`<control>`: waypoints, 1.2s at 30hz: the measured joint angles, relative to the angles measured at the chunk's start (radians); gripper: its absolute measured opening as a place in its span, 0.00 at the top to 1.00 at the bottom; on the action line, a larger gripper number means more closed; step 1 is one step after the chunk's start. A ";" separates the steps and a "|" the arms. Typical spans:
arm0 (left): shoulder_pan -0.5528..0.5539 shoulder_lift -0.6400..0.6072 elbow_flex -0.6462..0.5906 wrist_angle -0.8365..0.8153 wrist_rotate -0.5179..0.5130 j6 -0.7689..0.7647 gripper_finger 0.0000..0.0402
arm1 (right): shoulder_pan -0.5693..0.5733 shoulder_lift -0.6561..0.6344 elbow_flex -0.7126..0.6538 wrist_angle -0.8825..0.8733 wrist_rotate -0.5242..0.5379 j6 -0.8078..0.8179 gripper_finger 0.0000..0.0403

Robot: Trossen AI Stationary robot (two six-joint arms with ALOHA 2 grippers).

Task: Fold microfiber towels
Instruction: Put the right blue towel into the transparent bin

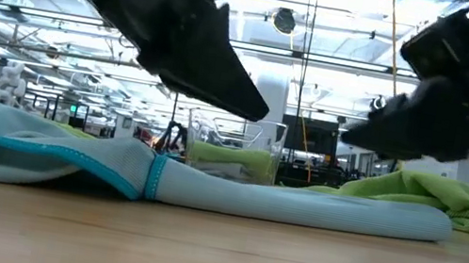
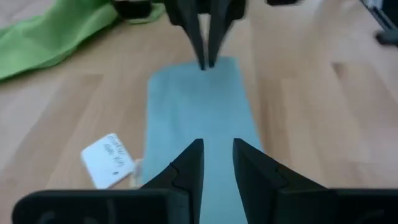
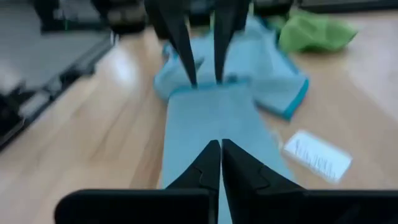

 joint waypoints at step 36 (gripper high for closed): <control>-0.019 0.269 0.366 -0.489 -0.022 -0.043 0.61 | 0.116 -0.035 0.102 -0.359 0.112 -0.110 0.50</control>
